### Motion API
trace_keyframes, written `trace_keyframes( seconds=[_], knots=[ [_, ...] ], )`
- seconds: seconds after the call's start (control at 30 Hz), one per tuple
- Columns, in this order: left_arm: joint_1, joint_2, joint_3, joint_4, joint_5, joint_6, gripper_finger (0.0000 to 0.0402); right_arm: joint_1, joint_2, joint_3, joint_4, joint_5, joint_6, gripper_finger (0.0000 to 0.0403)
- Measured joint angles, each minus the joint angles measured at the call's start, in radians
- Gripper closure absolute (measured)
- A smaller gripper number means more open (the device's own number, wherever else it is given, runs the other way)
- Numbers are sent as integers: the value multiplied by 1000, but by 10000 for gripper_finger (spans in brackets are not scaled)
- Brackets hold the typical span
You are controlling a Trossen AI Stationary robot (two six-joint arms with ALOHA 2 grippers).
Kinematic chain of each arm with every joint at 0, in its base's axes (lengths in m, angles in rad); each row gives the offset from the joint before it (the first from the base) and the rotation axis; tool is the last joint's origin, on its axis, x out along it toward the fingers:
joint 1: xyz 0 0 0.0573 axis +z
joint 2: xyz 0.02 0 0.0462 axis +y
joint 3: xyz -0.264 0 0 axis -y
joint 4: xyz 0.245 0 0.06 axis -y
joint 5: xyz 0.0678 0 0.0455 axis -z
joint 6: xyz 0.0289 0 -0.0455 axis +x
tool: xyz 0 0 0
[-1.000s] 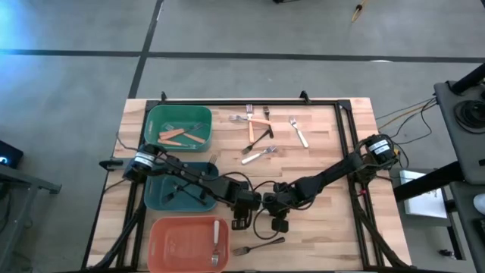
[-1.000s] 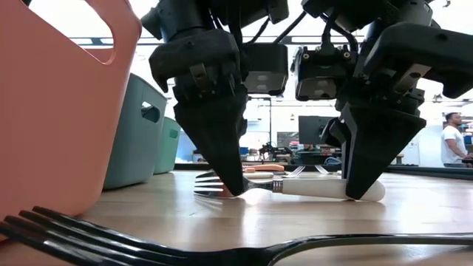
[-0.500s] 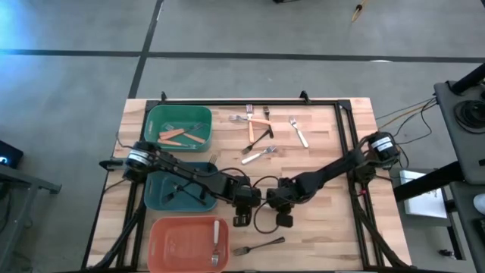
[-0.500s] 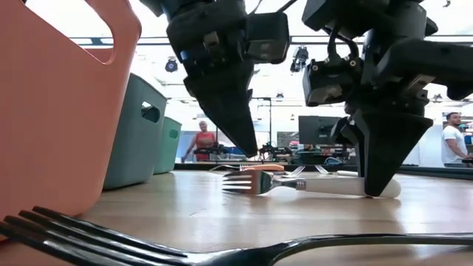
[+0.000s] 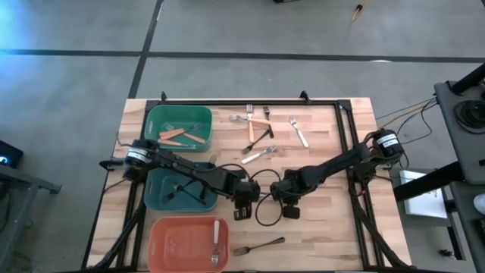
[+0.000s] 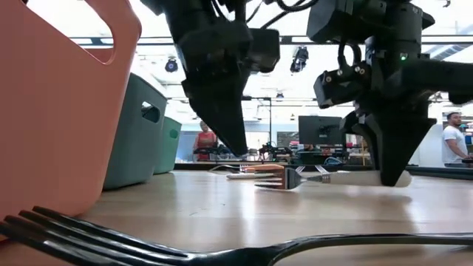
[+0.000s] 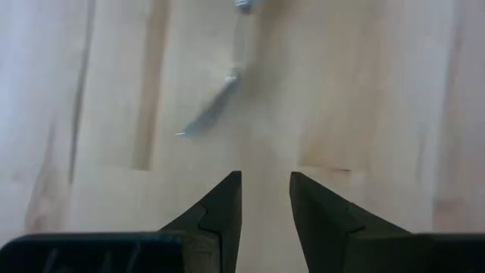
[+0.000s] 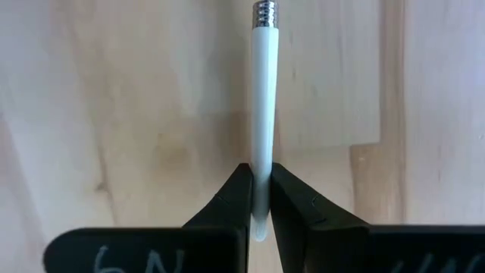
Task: Sort silverware by color (type)
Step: Put the white fork into the orange bin
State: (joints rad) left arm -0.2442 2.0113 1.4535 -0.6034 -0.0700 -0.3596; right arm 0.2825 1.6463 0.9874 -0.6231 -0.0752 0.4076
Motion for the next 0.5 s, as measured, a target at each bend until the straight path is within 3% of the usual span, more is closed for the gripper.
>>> trace_keyframes(
  seconds=[0.5],
  knots=[
    [64, -71, -16, 2, -1, 2, 306, 0, -182, -16, -214, -3, -2, 384]
  ],
)
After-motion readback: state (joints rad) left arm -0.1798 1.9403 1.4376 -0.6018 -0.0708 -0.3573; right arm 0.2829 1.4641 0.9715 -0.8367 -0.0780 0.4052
